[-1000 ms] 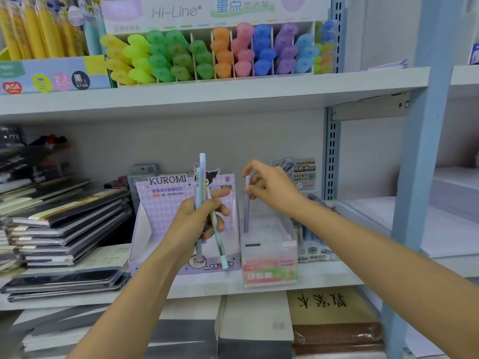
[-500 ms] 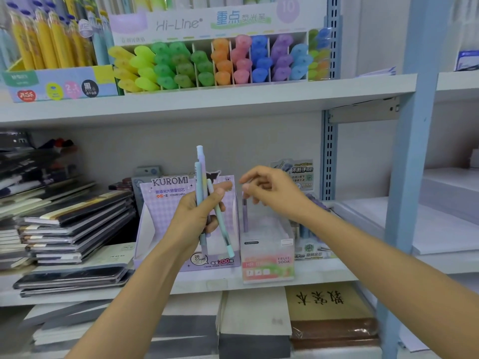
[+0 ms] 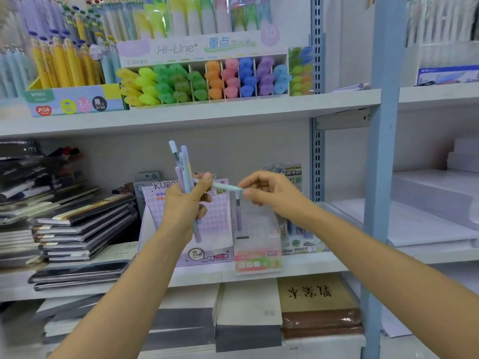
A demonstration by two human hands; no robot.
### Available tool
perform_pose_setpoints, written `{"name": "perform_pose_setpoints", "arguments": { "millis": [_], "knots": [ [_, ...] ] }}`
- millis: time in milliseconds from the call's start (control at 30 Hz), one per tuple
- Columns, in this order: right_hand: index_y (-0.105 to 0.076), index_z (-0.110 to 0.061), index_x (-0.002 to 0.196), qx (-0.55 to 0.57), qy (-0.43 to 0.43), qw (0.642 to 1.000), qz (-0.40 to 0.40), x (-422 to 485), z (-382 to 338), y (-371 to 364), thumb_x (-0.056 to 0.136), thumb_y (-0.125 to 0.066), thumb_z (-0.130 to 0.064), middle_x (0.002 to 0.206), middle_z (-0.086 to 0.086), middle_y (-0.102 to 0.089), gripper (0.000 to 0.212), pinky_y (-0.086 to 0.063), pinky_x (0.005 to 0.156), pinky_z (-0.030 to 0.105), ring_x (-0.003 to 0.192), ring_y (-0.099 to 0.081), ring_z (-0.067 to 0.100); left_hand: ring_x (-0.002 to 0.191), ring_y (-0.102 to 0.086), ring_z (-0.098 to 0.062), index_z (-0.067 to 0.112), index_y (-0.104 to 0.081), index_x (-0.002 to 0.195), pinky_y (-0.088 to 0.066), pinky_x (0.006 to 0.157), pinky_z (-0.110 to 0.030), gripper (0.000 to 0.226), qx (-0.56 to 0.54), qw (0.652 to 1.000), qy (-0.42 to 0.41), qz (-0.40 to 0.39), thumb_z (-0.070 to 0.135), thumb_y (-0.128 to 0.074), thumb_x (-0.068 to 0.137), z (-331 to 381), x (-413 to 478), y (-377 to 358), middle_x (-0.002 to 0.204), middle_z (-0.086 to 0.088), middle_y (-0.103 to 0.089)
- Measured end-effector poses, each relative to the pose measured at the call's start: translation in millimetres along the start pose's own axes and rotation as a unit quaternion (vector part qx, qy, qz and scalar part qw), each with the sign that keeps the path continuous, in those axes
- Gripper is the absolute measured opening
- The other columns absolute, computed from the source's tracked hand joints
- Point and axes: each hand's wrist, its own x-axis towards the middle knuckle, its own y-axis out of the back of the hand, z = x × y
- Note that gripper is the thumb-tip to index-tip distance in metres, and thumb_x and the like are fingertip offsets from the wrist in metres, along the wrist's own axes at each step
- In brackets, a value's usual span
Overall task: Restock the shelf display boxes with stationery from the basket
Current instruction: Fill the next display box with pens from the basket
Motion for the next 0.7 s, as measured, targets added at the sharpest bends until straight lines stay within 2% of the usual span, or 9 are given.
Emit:
{"name": "perform_pose_setpoints", "arguments": {
  "millis": [100,167,233,300,367,467,567,700],
  "knots": [
    [-0.069,-0.008,0.101,0.086,-0.001,0.992,0.091,-0.6,-1.3,4.8,0.091,-0.063,-0.006,0.070,-0.005,-0.062,0.013,-0.048,0.065,0.015,0.062,-0.054,0.006,0.038,-0.043,-0.007,0.012,-0.068,0.080,-0.029,0.034,-0.017,0.029,0.052,0.996,0.061,-0.034,0.040,-0.070,0.085,-3.2,-6.5,0.5,0.053,0.005,-0.056],
    [-0.069,-0.007,0.104,0.174,-0.004,0.977,0.126,1.8,-2.9,5.0,0.093,-0.059,-0.005,0.076,-0.001,-0.062,0.015,-0.049,0.066,0.016,0.066,-0.055,0.008,0.038,-0.039,-0.007,0.012,-0.070,0.087,-0.027,0.034,-0.016,0.031,0.058,0.989,0.105,-0.084,0.043,-0.066,0.088,-3.9,-9.1,-0.9,0.050,0.007,-0.046],
    [-0.067,-0.004,0.105,0.206,0.001,0.966,0.154,6.2,-4.6,8.6,0.094,-0.057,-0.006,0.083,0.002,-0.063,0.015,-0.050,0.067,0.018,0.071,-0.057,0.009,0.039,-0.036,-0.008,0.012,-0.067,0.098,-0.026,0.034,-0.016,0.033,0.063,0.981,0.140,-0.121,0.043,-0.062,0.091,-4.4,-9.3,-2.8,0.049,0.009,-0.038],
    [-0.065,0.002,0.109,0.176,0.006,0.965,0.193,11.7,-4.2,15.3,0.096,-0.055,-0.009,0.087,0.006,-0.064,0.019,-0.051,0.066,0.021,0.073,-0.059,0.012,0.039,-0.033,-0.009,0.014,-0.059,0.103,-0.025,0.034,-0.017,0.027,0.062,0.976,0.170,-0.118,0.040,-0.059,0.094,-5.9,-6.6,-2.8,0.049,0.009,-0.033],
    [-0.063,0.007,0.111,0.111,0.006,0.967,0.229,17.3,0.4,22.4,0.097,-0.055,-0.009,0.089,0.013,-0.065,0.023,-0.051,0.066,0.023,0.073,-0.060,0.015,0.038,-0.030,-0.010,0.014,-0.052,0.098,-0.023,0.034,-0.017,0.018,0.048,0.973,0.202,-0.101,0.032,-0.054,0.096,-8.6,-2.8,-0.3,0.050,0.007,-0.033],
    [-0.064,0.008,0.107,0.007,-0.007,0.976,0.218,24.1,14.1,24.7,0.095,-0.058,-0.008,0.091,0.019,-0.066,0.021,-0.053,0.071,0.024,0.072,-0.062,0.017,0.037,-0.028,-0.011,0.015,-0.042,0.092,-0.021,0.034,-0.017,0.005,0.005,0.970,0.224,-0.095,0.019,-0.043,0.095,-14.2,1.3,3.5,0.051,0.005,-0.036],
    [-0.067,0.007,0.102,-0.088,-0.011,0.979,0.183,30.7,30.0,15.7,0.093,-0.060,-0.006,0.091,0.020,-0.068,0.017,-0.055,0.079,0.027,0.077,-0.065,0.021,0.037,-0.033,-0.010,0.012,-0.049,0.094,-0.024,0.034,-0.016,0.010,-0.002,0.973,0.202,-0.108,0.015,-0.040,0.099,-20.2,3.1,3.8,0.051,0.004,-0.044],
    [-0.070,0.004,0.099,-0.167,0.001,0.977,0.130,40.9,46.0,-0.3,0.090,-0.064,-0.005,0.091,0.015,-0.072,0.014,-0.055,0.080,0.025,0.081,-0.067,0.021,0.046,-0.047,-0.012,0.008,-0.061,0.102,-0.037,0.040,-0.020,0.019,0.024,0.979,0.141,-0.147,0.020,-0.047,0.102,-27.7,2.8,8.0,0.061,0.001,-0.054]
  ]
}}
